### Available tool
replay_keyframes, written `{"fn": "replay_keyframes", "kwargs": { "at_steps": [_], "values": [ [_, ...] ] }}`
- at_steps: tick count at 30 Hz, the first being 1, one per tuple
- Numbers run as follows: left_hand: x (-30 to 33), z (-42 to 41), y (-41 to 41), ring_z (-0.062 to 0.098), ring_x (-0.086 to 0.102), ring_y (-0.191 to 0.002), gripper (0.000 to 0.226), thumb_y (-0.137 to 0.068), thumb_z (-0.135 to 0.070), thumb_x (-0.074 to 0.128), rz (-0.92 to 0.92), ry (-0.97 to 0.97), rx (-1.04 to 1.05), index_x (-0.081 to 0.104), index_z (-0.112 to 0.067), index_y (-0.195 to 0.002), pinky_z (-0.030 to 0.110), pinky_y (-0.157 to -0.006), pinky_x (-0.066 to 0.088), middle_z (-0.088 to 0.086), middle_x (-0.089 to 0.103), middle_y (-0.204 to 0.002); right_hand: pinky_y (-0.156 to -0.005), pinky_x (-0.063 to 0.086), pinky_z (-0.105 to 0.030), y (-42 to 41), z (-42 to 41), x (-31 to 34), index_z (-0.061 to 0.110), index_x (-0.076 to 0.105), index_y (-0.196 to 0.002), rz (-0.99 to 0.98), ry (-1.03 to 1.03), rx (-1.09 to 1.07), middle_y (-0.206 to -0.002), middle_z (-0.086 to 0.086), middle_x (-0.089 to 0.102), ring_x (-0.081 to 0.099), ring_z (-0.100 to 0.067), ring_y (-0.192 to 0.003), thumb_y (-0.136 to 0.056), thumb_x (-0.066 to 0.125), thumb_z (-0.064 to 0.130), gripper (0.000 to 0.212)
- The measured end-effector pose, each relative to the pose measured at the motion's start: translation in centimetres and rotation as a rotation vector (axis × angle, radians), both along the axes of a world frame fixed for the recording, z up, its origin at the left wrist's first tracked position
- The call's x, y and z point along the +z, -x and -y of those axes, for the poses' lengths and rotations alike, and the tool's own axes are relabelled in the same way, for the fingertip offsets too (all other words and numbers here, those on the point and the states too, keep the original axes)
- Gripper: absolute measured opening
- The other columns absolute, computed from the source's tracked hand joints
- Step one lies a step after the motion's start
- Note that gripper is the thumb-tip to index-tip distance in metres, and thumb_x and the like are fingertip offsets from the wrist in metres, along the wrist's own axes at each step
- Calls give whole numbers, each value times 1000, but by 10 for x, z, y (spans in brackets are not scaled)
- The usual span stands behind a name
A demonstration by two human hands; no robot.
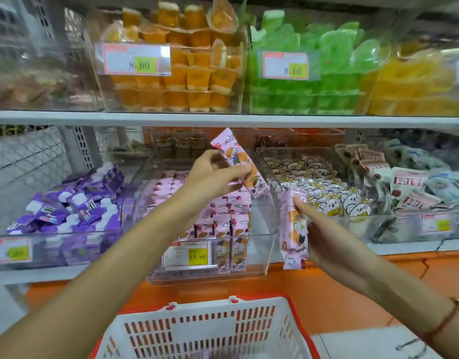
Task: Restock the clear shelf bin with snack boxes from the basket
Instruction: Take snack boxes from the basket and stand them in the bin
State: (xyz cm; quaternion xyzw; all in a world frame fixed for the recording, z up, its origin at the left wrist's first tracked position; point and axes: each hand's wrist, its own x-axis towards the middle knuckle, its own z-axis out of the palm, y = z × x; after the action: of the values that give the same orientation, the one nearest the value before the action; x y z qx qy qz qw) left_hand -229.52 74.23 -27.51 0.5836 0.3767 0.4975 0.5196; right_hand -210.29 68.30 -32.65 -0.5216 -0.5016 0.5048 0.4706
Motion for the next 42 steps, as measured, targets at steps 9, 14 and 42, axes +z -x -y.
{"fn": "replay_keyframes", "kwargs": {
  "at_steps": [9,14,42],
  "values": [
    [-19,-56,-30,11,61,-90,40,-80,-18,72,-407,-36,-59,53,-12,-114,19,-75,51,1,63,-103,-49,52,-27,-27,0,6,-8,51,-124,-260,206,-12,-90,-21,58,58,-27,-60,-96,39,28,47],
    [-27,-66,-27,9,60,-77,35,-66,-20,84,-527,-145,-71,60,-22,-92,23,-73,48,-10,62,-82,-35,44,-21,-25,-10,25,-1,50,-105,-76,243,20,-72,-17,66,58,-19,-41,-88,45,-3,18],
    [-56,-38,6,12,52,-108,54,-77,-65,58,-1123,-535,-116,55,-31,-119,36,-88,48,-9,57,-121,-65,39,-32,23,-60,61,19,50,-91,1387,-399,-35,-89,-1,59,51,-22,-81,-62,86,26,47]
  ]
}}
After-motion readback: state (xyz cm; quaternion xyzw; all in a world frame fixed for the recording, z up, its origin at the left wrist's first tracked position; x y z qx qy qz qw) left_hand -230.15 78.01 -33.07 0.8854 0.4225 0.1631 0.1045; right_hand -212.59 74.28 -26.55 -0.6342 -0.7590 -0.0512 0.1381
